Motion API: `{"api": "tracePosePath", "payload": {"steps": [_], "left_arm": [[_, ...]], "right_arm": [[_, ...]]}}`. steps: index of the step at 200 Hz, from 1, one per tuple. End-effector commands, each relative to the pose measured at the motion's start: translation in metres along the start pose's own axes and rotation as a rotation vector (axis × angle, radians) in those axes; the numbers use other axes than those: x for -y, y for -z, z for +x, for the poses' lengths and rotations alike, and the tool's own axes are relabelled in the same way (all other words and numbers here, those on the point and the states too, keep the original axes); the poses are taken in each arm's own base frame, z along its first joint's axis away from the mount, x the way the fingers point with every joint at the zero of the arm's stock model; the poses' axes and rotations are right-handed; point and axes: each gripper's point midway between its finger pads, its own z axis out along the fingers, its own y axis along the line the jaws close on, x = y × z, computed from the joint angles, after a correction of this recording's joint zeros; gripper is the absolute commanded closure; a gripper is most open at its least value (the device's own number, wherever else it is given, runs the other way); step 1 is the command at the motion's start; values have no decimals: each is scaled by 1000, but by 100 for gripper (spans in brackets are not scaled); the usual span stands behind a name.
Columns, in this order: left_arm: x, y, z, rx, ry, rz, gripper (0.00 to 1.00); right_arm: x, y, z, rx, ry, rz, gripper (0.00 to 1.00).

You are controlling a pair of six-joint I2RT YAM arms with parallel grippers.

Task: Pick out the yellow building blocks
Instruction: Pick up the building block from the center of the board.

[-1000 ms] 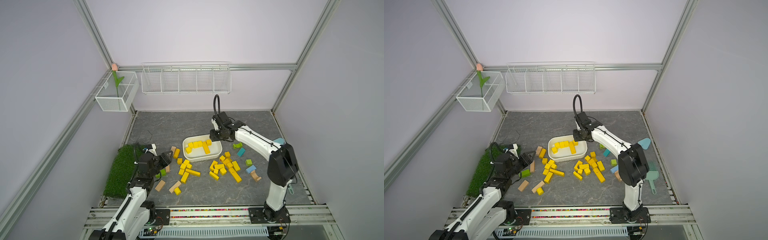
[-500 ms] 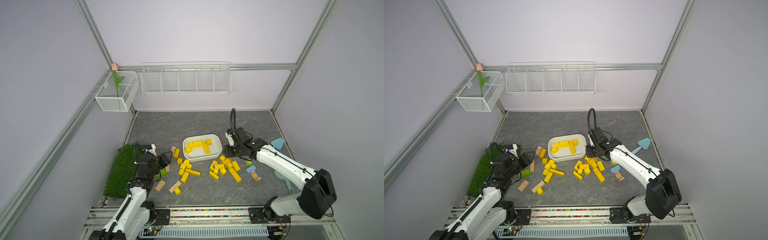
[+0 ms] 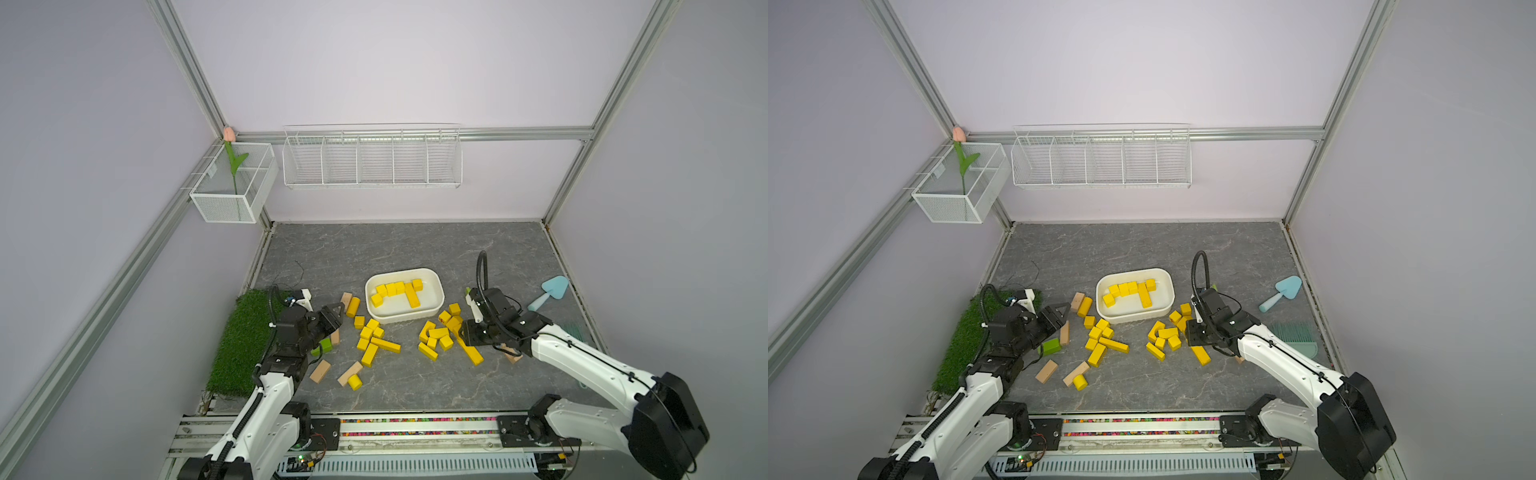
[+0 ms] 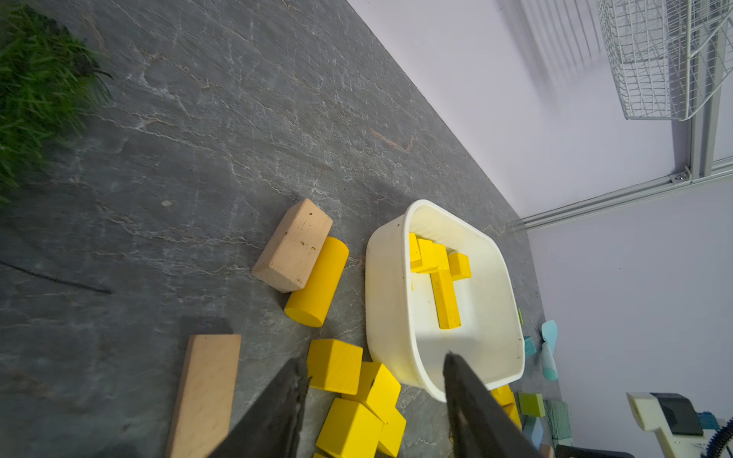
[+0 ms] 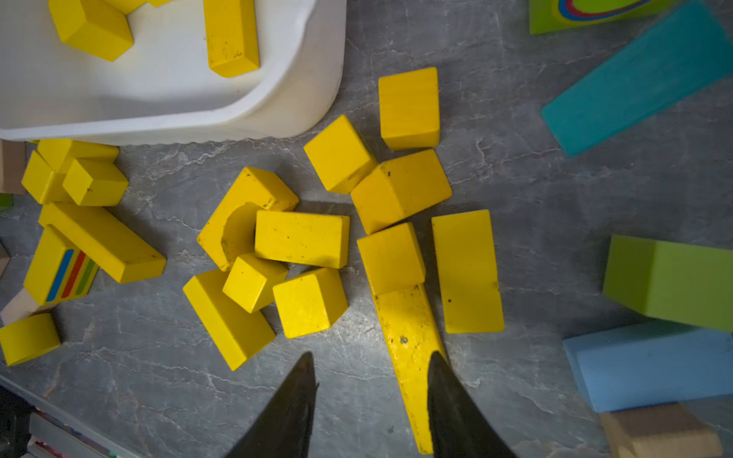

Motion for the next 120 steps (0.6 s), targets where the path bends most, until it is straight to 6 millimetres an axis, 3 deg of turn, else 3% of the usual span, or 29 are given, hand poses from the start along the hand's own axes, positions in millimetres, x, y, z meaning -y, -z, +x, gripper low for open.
{"api": "tracePosePath", "payload": {"steps": [1, 21, 39, 88, 120], "left_arm": [[1, -1, -5, 8, 11, -5, 43], [3, -1, -4, 0, 10, 4, 43], [26, 3, -1, -26, -50, 111, 41], [52, 19, 10, -16, -180, 120, 41], [65, 16, 23, -88, -254, 106, 47]], "right_arm": [[-7, 4, -10, 70, -19, -40, 51], [-7, 3, -10, 71, -19, -41, 51], [-8, 1, -9, 64, -19, -47, 51], [-12, -8, -8, 30, -11, -55, 53], [-10, -7, -8, 38, -15, -55, 53]]}}
